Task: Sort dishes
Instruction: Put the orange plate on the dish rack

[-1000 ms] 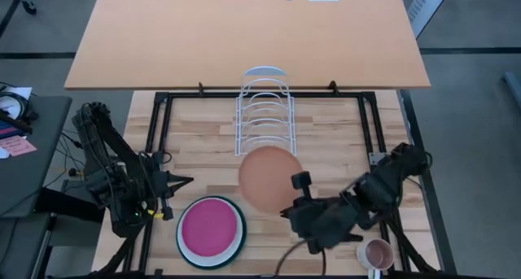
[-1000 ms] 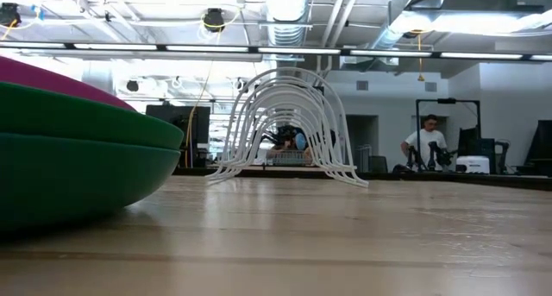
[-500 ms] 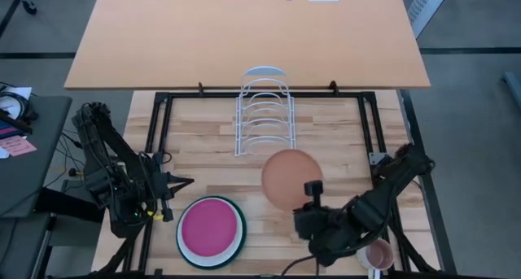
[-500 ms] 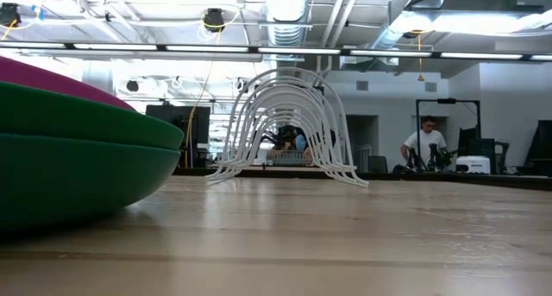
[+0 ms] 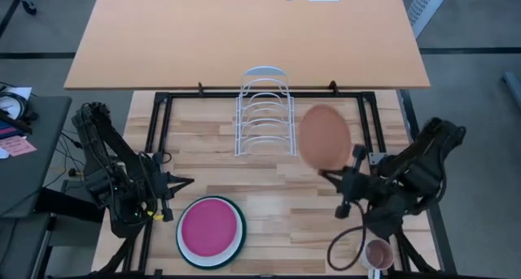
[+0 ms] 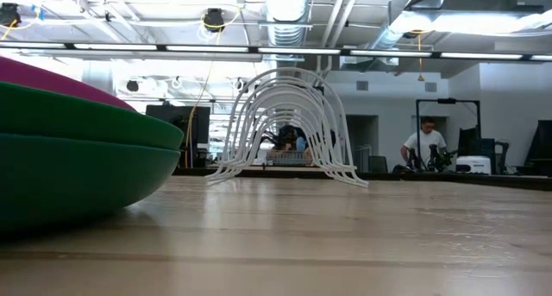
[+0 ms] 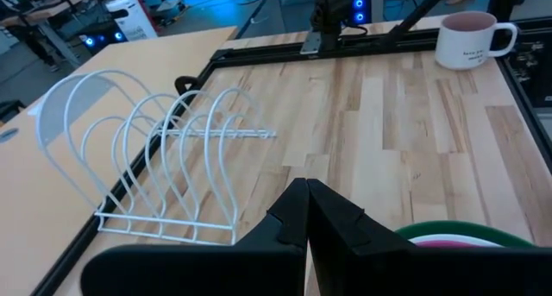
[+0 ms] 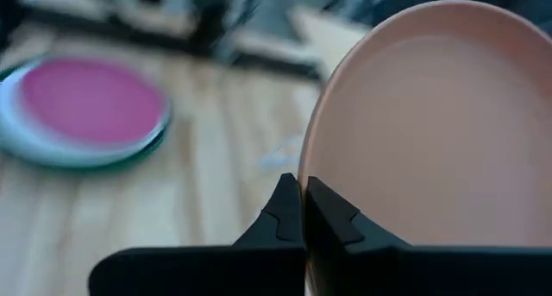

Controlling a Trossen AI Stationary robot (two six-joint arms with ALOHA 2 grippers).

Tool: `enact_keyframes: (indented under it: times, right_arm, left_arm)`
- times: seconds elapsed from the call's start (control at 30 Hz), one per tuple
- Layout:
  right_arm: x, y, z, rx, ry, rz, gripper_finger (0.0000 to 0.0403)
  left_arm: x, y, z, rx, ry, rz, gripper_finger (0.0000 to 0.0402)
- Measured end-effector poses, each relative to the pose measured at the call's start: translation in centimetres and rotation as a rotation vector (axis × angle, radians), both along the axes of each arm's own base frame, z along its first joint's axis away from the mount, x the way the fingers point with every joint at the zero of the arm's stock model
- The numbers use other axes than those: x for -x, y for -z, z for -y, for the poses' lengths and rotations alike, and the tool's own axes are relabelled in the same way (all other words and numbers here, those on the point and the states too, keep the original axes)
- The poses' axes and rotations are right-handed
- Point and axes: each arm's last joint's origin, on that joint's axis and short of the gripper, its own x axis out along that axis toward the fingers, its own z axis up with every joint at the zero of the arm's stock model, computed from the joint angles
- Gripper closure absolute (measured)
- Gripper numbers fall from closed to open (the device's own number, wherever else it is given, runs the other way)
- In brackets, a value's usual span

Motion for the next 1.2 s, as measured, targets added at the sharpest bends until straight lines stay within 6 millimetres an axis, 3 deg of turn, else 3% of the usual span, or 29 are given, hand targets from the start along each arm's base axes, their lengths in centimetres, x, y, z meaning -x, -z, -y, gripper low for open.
enact_keyframes:
  times: [0.1,0.23,0.3,0.47,0.6,0.73,0.87,1.0,1.2]
  right_arm:
    - [-0.9,1.6,0.3,-0.004,0.099,0.131,0.0403]
    - [-3.3,5.1,0.6,-0.015,0.165,0.177,0.0403]
    - [-4.5,5.8,1.3,-0.014,0.196,0.205,0.0403]
    - [-6.7,3.6,2.6,-0.086,0.234,0.374,0.0403]
    - [-7.9,1.0,2.2,-0.102,0.055,0.517,0.0401]
    - [-8.5,-0.4,0.4,-0.084,-0.217,0.682,0.0400]
    - [-8.4,-0.5,-2.1,-0.033,-0.407,0.810,0.0400]
    - [-7.6,-0.6,-4.1,0.014,-0.522,0.940,0.0400]
    - [-6.4,-0.5,-6.3,0.087,-0.586,1.048,0.0399]
  left_arm:
    - [0.0,0.0,0.0,0.000,0.000,0.000,0.0401]
    - [0.0,0.0,0.0,-0.001,0.000,-0.001,0.0401]
    - [-0.1,0.1,0.2,-0.006,-0.001,-0.003,0.0401]
    - [-0.1,0.2,0.2,-0.015,-0.002,-0.002,0.0401]
    - [-0.2,0.2,0.0,-0.034,-0.015,0.001,0.0401]
    - [-0.4,1.1,-0.1,-0.061,-0.030,-0.012,0.0401]
    - [-0.7,2.6,-0.4,-0.102,-0.053,-0.037,0.0401]
    - [-1.1,3.6,-0.8,-0.136,-0.082,-0.060,0.0401]
    - [-2.0,3.1,-0.1,-0.146,-0.045,-0.034,0.0401]
